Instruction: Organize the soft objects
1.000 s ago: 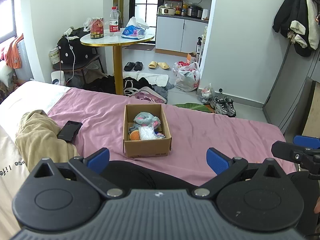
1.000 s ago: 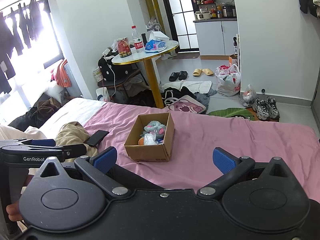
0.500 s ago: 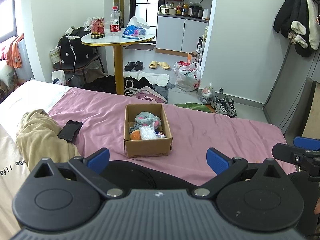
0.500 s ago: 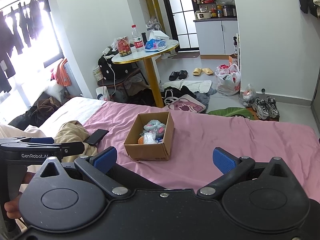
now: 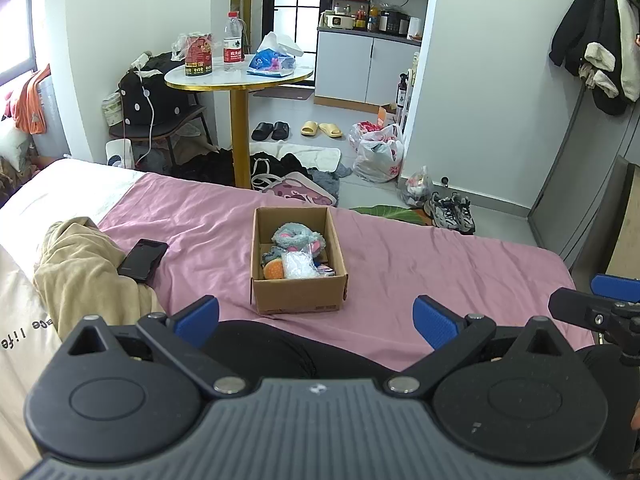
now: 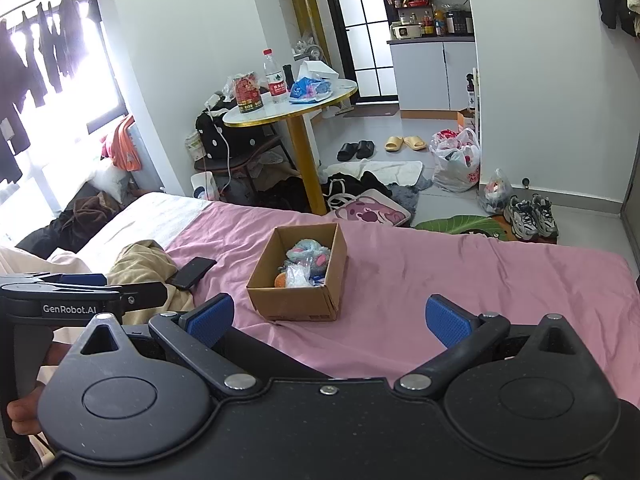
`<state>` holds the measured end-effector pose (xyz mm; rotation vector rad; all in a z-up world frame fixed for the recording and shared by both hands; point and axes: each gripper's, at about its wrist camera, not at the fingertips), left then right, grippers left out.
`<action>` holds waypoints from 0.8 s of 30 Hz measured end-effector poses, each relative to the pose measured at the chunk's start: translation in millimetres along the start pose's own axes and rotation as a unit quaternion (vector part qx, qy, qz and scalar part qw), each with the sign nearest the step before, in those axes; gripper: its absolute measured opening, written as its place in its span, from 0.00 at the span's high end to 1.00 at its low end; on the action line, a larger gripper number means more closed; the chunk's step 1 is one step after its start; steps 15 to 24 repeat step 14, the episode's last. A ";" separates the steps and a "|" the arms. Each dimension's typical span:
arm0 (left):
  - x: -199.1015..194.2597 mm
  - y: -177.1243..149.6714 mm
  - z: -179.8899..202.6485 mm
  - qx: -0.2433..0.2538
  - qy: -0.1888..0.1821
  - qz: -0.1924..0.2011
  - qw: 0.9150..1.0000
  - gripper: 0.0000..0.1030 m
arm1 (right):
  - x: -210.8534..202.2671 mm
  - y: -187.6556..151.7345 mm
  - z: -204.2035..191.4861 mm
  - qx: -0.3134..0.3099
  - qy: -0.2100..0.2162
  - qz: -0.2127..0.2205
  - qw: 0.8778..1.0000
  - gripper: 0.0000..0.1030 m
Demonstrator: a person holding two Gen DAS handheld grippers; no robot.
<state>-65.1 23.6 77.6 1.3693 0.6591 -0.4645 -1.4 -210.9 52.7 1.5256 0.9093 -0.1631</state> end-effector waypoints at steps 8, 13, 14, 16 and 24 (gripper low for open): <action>1.8 -1.1 3.4 0.002 -0.011 0.007 1.000 0.01 | 5.6 -2.2 0.4 -0.001 -0.006 -0.004 1.000 0.00; 4.4 -1.1 3.4 0.002 -0.013 0.003 1.000 0.01 | 11.2 -3.8 2.5 0.002 -0.012 -0.006 1.000 0.00; 6.0 -0.6 4.2 0.004 -0.014 0.003 1.000 0.01 | 13.4 -4.2 2.8 0.004 -0.014 -0.007 1.000 0.00; 6.0 -0.6 4.2 0.004 -0.014 0.003 1.000 0.01 | 13.4 -4.2 2.8 0.004 -0.014 -0.007 1.000 0.00; 6.0 -0.6 4.2 0.004 -0.014 0.003 1.000 0.01 | 13.4 -4.2 2.8 0.004 -0.014 -0.007 1.000 0.00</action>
Point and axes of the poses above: each gripper's, at about its wrist camera, not at the fingertips, and x roughly the way its jaws point, z to its right, y to its top, and after that the axes turned 1 degree about -y, right-handed
